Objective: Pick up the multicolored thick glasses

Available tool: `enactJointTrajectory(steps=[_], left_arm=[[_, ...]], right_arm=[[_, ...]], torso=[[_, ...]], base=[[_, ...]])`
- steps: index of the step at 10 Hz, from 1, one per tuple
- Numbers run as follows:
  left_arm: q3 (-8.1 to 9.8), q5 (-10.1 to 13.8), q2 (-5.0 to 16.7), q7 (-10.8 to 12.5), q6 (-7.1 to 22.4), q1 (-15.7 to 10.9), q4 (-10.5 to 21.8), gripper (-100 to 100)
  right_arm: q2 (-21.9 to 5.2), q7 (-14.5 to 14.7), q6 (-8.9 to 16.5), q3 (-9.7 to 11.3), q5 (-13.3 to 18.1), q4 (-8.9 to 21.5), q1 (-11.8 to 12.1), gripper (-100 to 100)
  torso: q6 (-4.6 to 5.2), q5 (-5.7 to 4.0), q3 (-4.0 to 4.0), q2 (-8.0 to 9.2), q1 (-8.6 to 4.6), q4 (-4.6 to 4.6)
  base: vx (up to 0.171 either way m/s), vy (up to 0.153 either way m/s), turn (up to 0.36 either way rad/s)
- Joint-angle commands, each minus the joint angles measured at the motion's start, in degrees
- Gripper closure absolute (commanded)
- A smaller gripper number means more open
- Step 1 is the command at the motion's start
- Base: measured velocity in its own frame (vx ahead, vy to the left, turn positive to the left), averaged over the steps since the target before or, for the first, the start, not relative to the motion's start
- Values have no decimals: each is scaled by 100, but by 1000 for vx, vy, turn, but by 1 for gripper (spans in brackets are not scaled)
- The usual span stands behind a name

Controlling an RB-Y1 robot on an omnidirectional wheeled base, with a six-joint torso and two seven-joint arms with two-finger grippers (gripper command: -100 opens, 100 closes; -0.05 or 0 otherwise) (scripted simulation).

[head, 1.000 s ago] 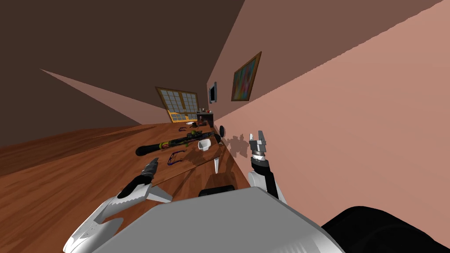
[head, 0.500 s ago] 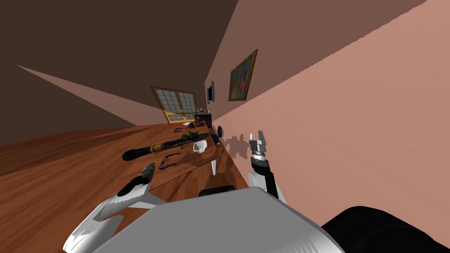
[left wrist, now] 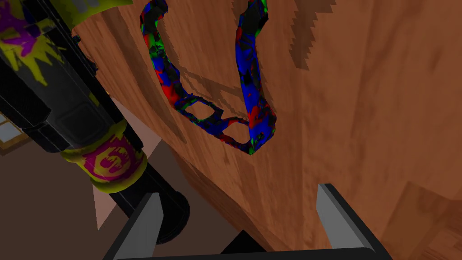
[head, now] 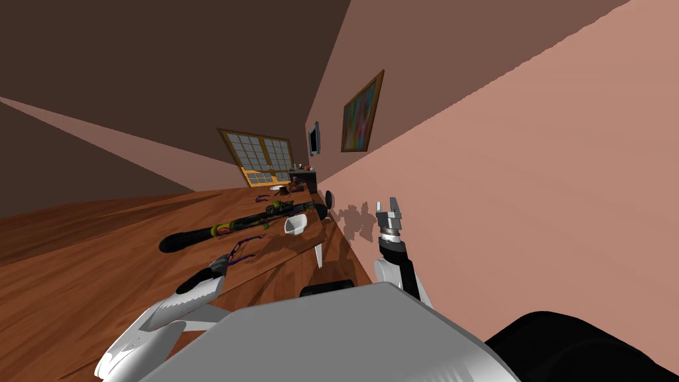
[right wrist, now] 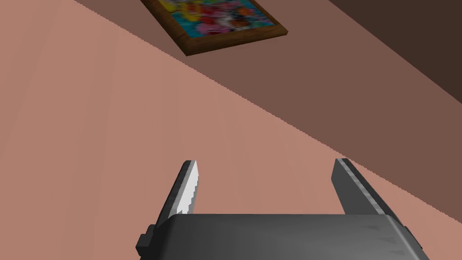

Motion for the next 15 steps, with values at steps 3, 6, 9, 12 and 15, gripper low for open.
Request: enactJointTrajectory(steps=[3, 6, 9, 12, 15], left_arm=[[150, 47, 83, 44, 522, -173, 338, -100], [290, 83, 171, 83, 933, -309, 601, -100], [390, 111, 252, 113, 1225, -394, 803, -100], [332, 67, 204, 135, 1013, -387, 896, -100], [273, 24, 156, 171, 771, -383, 1094, -100]], right_arm=[[0, 0, 0, 0, 0, 0, 0, 0], [0, 0, 0, 0, 0, 0, 0, 0], [0, 0, 0, 0, 0, 0, 0, 0], [-1, 0, 0, -1, 0, 0, 0, 0], [-1, 0, 0, -1, 0, 0, 0, 0]], torso=[[-1, -1, 2, 3, 0, 0], [-1, -1, -5, -8, 0, -2], [-1, 1, -2, -2, 10, -1], [-3, 4, 9, 18, 23, 3], [-4, 9, 2, 6, 45, 0]], base=[[61, -62, -42], [91, -63, -49], [81, -34, -41], [32, 9, 10], [58, 51, 25]])
